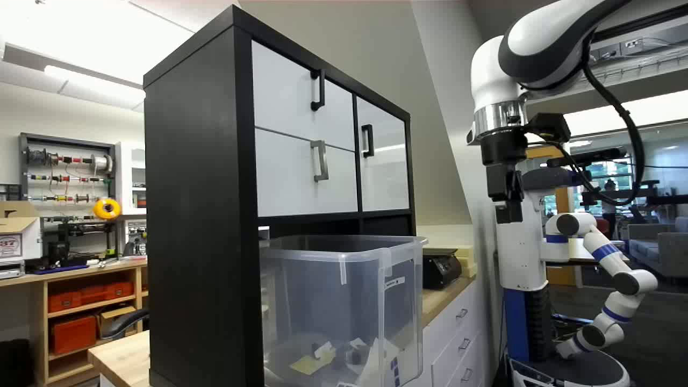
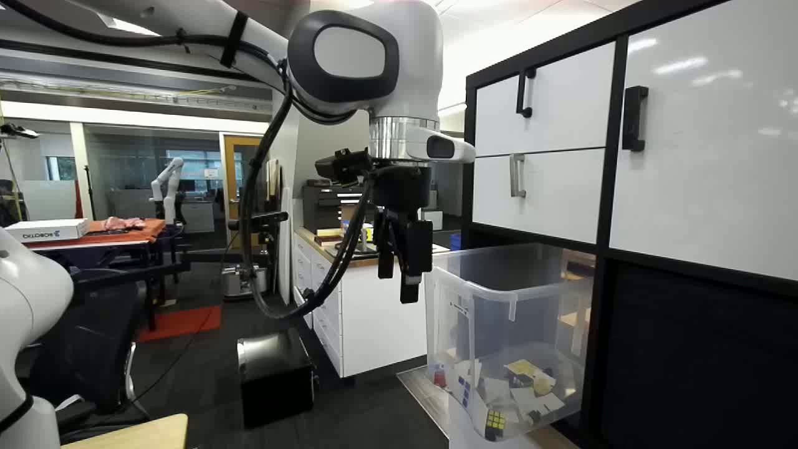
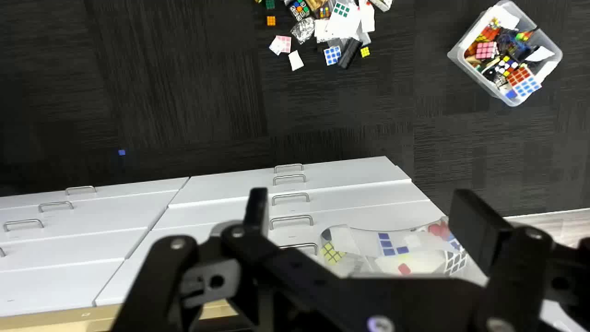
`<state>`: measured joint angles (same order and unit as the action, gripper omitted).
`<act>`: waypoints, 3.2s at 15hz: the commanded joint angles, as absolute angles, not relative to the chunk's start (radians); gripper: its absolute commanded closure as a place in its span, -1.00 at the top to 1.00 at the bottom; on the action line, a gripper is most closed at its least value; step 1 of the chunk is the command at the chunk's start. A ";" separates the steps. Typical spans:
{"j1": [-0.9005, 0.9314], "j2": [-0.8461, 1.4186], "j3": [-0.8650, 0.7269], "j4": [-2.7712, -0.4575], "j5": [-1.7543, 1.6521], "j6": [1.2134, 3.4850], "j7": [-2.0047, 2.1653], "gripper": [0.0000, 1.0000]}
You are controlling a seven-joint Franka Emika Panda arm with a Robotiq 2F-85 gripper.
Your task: Push the storage box into the bottom of the black and white cabinet
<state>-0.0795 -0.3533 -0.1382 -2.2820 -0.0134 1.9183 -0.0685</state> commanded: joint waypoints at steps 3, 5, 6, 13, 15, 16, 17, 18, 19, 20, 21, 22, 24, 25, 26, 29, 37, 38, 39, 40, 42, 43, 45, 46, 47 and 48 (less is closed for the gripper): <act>-0.088 -0.352 -0.131 -2.280 -0.011 1.916 -0.071 1.00; -0.088 -0.352 -0.131 -2.280 -0.011 1.916 -0.071 1.00; -0.088 -0.352 -0.131 -2.280 -0.011 1.916 -0.071 1.00; -0.088 -0.354 -0.130 -2.286 -0.010 1.928 -0.067 1.00; -0.088 -0.360 -0.125 -2.319 -0.009 1.996 -0.048 1.00; -0.086 -0.363 -0.123 -2.347 -0.004 2.048 -0.049 1.00; -0.085 -0.364 -0.121 -2.367 -0.004 2.090 -0.048 1.00; -0.084 -0.364 -0.117 -2.400 -0.007 2.150 -0.046 1.00; -0.083 -0.361 -0.114 -2.421 -0.007 2.188 -0.045 1.00; -0.080 -0.359 -0.110 -2.450 -0.004 2.233 -0.044 1.00; -0.077 -0.358 -0.106 -2.475 0.001 2.274 -0.045 1.00; -0.075 -0.355 -0.098 -2.504 0.001 2.328 -0.037 1.00; -0.071 -0.345 -0.082 -2.546 0.002 2.418 -0.019 1.00; -0.068 -0.339 -0.074 -2.562 0.004 2.456 -0.014 1.00; -0.064 -0.331 -0.063 -2.579 0.007 2.505 -0.002 1.00; -0.060 -0.304 -0.029 -2.609 0.000 2.643 0.048 1.00; -0.068 -0.150 0.059 -2.583 -0.053 2.894 0.162 1.00; -0.070 -0.127 0.065 -2.572 -0.063 2.915 0.171 1.00; -0.073 -0.107 0.070 -2.564 -0.080 2.936 0.183 1.00; -0.085 -0.083 0.085 -2.549 -0.096 2.956 0.193 1.00; -0.089 -0.041 0.090 -2.516 -0.135 2.987 0.210 1.00; -0.089 -0.022 0.089 -2.495 -0.155 2.996 0.220 1.00; -0.083 0.015 0.082 -2.452 -0.192 3.009 0.238 1.00; -0.079 0.034 0.077 -2.429 -0.205 3.012 0.245 1.00; -0.075 0.049 0.073 -2.408 -0.216 3.013 0.253 1.00; -0.071 0.063 0.070 -2.389 -0.221 3.015 0.254 1.00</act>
<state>-0.0689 0.0076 0.0745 -2.4551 -0.1723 2.9905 0.2093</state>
